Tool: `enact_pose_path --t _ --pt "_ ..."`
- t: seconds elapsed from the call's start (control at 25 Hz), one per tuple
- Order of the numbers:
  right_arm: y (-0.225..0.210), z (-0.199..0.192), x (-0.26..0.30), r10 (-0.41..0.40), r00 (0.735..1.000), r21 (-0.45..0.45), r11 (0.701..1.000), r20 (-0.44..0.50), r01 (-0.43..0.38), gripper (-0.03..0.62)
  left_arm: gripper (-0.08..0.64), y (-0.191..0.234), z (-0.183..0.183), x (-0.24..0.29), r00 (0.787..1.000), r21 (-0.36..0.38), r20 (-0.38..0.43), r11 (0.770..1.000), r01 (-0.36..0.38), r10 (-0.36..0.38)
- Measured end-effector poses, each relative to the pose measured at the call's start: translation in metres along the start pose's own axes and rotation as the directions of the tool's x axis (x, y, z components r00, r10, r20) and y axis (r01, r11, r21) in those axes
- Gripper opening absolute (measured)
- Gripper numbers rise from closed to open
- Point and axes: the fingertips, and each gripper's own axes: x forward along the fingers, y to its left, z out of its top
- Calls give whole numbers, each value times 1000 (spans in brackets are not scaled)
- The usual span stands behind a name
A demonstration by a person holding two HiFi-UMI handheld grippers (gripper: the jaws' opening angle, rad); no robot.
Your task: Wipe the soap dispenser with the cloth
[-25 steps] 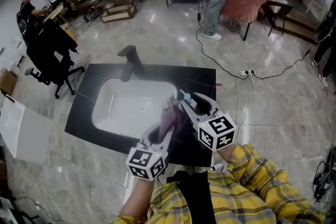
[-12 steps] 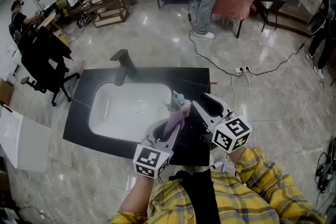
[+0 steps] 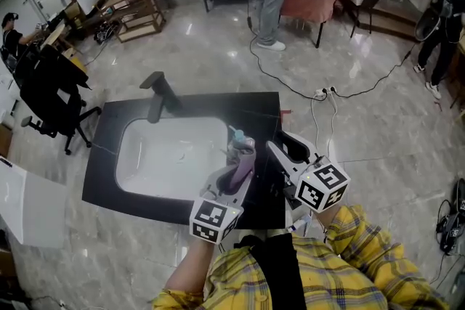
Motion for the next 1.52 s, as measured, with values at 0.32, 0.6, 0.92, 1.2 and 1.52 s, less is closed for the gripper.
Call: enact_pose_path --t 0.32,0.6,0.92,1.2,1.52 --pt "-8 -10 -6 -19 1000 11 1000 -22 20 132 80 -5 -26 15 992 -43 -113 998 49 -54" --pt "-13 -14 -12 -27 999 13 1000 -36 27 130 80 -8 -43 23 979 -87 -187 994 68 -84" --pt "-13 -18 -19 -23 999 17 1000 -49 24 129 80 -4 -49 29 964 -291 -205 951 105 -169" --pt "-15 -21 -26 -18 998 22 1000 -63 19 127 80 -8 -51 31 949 -491 -184 860 138 -257" --pt "-5 -26 -21 52 995 5 999 -86 -52 127 80 -11 -59 24 952 -707 -104 695 132 -287"
